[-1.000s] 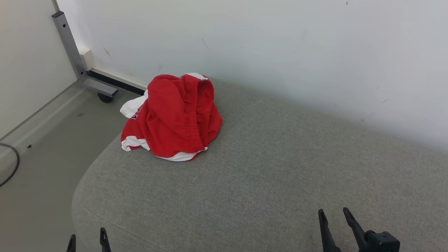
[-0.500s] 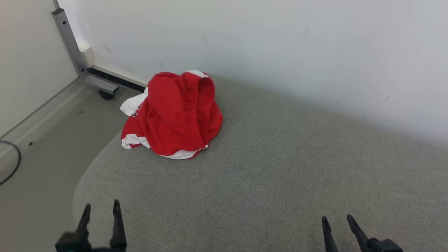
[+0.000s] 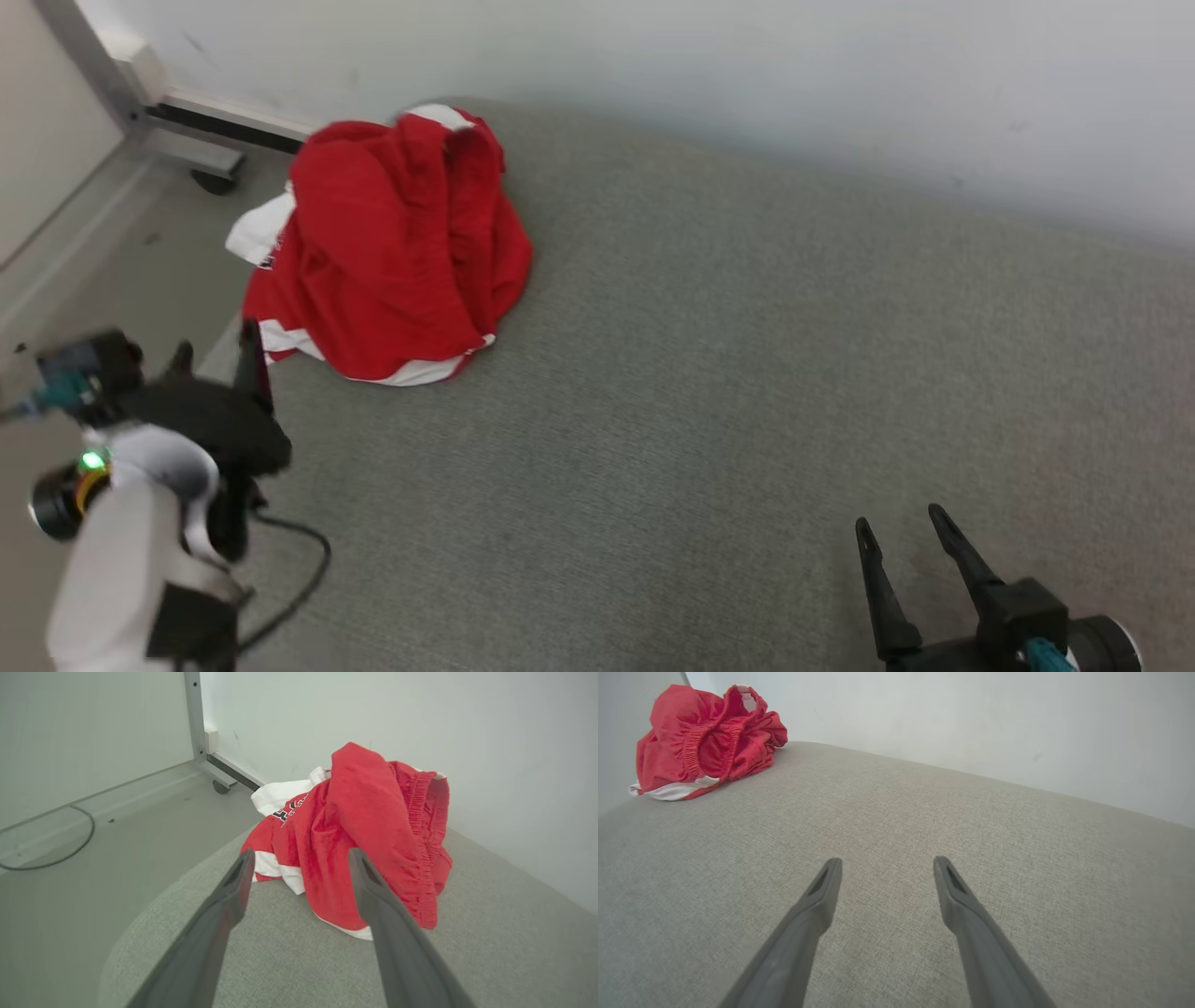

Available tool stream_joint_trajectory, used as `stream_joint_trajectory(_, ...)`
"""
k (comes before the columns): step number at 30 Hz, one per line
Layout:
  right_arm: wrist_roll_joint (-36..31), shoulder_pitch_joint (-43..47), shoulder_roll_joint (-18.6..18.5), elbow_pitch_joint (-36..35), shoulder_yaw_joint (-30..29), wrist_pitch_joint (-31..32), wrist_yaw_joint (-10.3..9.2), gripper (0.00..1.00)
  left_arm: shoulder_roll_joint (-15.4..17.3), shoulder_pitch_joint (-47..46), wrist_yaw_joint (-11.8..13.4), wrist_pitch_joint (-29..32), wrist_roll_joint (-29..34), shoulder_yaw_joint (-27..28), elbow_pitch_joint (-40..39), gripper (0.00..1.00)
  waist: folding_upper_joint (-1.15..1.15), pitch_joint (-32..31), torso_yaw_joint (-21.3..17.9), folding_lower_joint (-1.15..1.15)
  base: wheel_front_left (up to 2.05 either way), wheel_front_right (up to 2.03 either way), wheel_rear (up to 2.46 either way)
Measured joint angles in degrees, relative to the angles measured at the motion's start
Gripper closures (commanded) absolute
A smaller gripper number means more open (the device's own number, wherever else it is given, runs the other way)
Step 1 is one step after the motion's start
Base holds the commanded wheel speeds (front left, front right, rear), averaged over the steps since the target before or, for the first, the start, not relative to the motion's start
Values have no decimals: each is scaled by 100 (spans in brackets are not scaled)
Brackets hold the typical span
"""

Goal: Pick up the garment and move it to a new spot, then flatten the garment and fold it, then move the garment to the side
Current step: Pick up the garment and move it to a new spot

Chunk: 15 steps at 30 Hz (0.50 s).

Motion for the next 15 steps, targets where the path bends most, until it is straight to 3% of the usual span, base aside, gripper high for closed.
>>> stream_joint_trajectory(7, -78, -63, -194, -771, 55, 325, 0, 0, 334, -1322, -42, 1093, -829, 545, 348, 0, 0, 580, -397, 0, 0, 0, 0)
stream_joint_trajectory(11, -76, -122, -226, -1079, 18, 385, 0, 0, 690, -1807, 99, 1635, -1023, 689, 310, 0, 0, 951, -623, 0, 0, 0, 0)
stream_joint_trajectory(15, -65, -126, -200, -1168, 21, 367, 0, 0, 846, -2047, 323, 2103, -1132, 790, 294, 0, 0, 1310, -834, 0, 0, 0, 0)
